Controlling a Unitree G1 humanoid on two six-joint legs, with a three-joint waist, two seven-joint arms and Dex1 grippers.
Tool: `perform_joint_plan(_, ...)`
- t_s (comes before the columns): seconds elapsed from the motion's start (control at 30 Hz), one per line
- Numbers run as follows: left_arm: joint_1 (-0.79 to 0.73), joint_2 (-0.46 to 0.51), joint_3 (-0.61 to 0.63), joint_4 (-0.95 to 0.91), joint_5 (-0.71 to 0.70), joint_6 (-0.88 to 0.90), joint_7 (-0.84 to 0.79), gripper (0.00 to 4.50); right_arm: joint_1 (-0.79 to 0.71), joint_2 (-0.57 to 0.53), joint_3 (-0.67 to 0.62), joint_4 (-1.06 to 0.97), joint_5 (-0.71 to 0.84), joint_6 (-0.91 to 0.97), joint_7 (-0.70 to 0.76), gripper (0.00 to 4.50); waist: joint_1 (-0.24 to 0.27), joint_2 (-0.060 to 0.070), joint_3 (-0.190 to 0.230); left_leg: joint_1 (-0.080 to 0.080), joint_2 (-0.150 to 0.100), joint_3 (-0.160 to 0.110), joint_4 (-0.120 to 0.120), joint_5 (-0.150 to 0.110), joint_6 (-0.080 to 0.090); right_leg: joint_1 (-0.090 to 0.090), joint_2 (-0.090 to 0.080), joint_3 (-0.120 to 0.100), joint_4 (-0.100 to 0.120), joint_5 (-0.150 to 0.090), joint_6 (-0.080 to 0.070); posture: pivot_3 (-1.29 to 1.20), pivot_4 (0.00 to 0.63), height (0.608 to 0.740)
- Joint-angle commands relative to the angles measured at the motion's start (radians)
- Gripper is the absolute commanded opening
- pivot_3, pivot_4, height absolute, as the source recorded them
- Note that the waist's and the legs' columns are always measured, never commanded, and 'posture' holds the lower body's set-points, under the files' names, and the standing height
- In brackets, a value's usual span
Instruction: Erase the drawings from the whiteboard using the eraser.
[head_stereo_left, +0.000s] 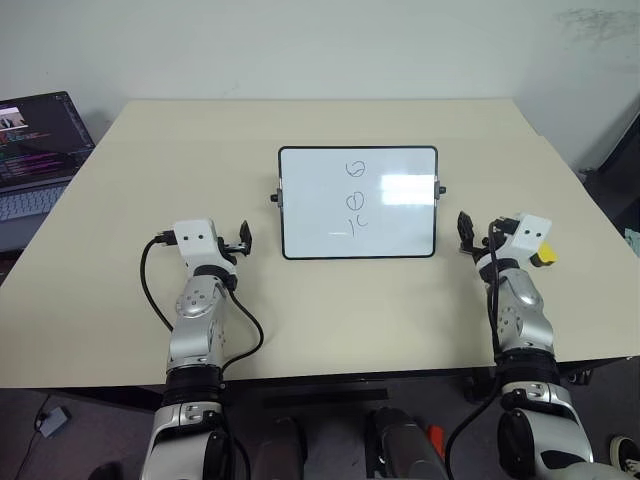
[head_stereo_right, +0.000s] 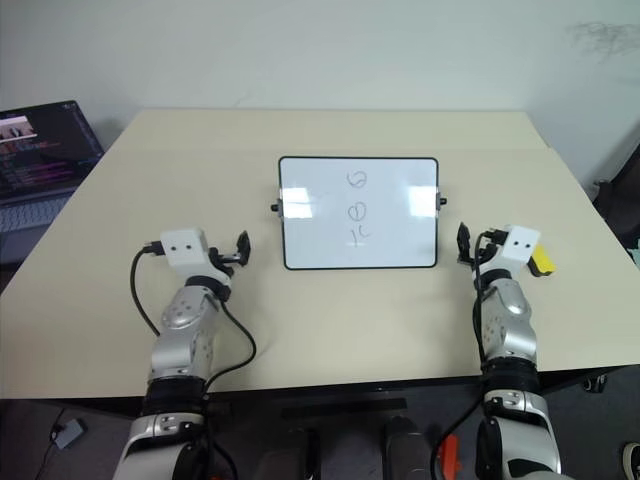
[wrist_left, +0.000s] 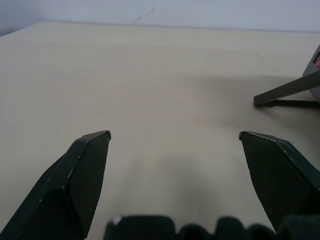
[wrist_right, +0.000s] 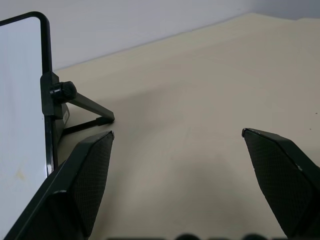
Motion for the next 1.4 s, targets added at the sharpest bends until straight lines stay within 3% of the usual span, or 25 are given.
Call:
perform_joint_plan(0.03,-0.016,0.015,-0.016,-0.016,0.024,0.0,0.008,4.5,0.001,-0.007,-0.006,-0.026,0.012,-0.003,0.005,4.48,0.0,0.0,0.0,0.0,0.0,0.0,0.0,0.0,0.0,0.0,0.0,0.0,0.0,0.0,0.0,0.0,0.15,0.74)
perform_joint_plan(0.93,-0.024,0.052,0.015,-0.076,-0.05,0.034,-0.064,4.5,-0.007,-0.029,-0.002,-0.064,0.052,0.075,0.071,4.48,0.0,0.0,0.0,0.0,0.0,0.0,0.0,0.0,0.0,0.0,0.0,0.0,0.0,0.0,0.0,0.0,0.15,0.74)
perform_joint_plan(1.03,-0.03,0.081,0.008,-0.179,-0.14,0.074,-0.187,4.5,-0.007,-0.045,0.002,-0.099,0.053,0.106,0.086,4.48,0.0,0.0,0.0,0.0,0.0,0.0,0.0,0.0,0.0,0.0,0.0,0.0,0.0,0.0,0.0,0.0,0.15,0.74)
perform_joint_plan(1.27,-0.159,0.245,-0.021,-0.452,-0.463,0.451,-0.462,4.5,0.013,-0.115,-0.007,-0.251,0.114,0.281,0.124,4.48,-0.001,0.0,0.0,-0.001,0.0,-0.001,0.0,0.0,0.0,-0.001,0.0,-0.001,0.0,-0.003,-0.004,0.0,0.15,0.74)
perform_joint_plan(1.4,-0.24,0.333,-0.115,-0.516,-0.556,0.585,-0.635,4.5,-0.008,-0.194,-0.057,-0.234,0.127,0.34,0.108,4.48,0.0,0.0,0.0,-0.001,0.0,-0.001,0.0,0.0,0.0,0.0,0.0,-0.001,-0.001,-0.003,-0.005,0.0,0.15,0.74)
